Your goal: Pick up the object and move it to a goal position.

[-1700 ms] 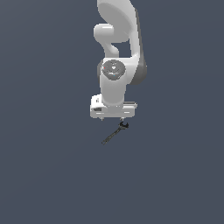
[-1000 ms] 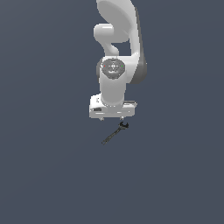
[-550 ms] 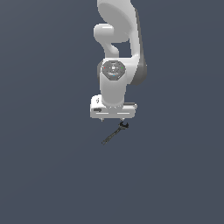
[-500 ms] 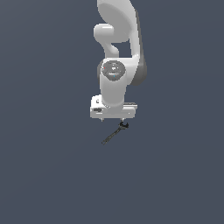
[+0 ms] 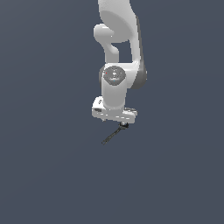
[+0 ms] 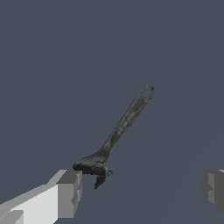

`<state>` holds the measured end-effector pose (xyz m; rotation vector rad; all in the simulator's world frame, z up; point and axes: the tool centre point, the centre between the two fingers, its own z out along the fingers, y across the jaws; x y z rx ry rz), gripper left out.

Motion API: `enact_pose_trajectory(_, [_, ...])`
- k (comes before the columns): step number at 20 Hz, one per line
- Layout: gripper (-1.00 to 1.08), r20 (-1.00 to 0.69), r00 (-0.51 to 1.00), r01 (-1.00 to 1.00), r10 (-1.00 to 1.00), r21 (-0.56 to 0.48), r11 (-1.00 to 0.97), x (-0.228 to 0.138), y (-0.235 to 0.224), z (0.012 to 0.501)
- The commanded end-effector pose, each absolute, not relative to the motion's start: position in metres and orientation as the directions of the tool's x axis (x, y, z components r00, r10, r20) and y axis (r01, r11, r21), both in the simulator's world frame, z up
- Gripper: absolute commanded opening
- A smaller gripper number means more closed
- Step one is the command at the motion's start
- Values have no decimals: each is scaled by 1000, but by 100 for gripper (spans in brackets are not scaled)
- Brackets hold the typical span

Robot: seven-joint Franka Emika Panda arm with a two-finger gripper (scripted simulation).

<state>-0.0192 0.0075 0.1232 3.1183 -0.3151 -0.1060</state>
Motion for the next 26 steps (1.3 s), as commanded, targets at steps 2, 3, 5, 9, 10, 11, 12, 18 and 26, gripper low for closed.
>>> enact_pose_trajectory(2, [100, -58, 954, -294, -294, 13, -956, -20, 10, 114])
enact_pose_trajectory(3, [100, -56, 946, -321, -321, 13, -947, -20, 10, 111])
enact_pose_trajectory(5, [100, -51, 926, -373, -373, 13, -928, -20, 11, 106])
enact_pose_trajectory(9, [100, -41, 879, -475, -475, 13, -880, -21, 13, 95])
enact_pose_trajectory(10, [100, -38, 865, -500, -500, 12, -866, -21, 14, 93])
enact_pose_trajectory(11, [100, -36, 851, -524, -524, 12, -851, -21, 14, 90])
enact_pose_trajectory(12, [100, -33, 836, -548, -548, 12, -836, -21, 14, 87])
enact_pose_trajectory(18, [100, -18, 738, -675, -675, 8, -738, -23, 15, 73])
enact_pose_trajectory(26, [100, -5, 637, -771, -771, 2, -637, -25, 16, 62])
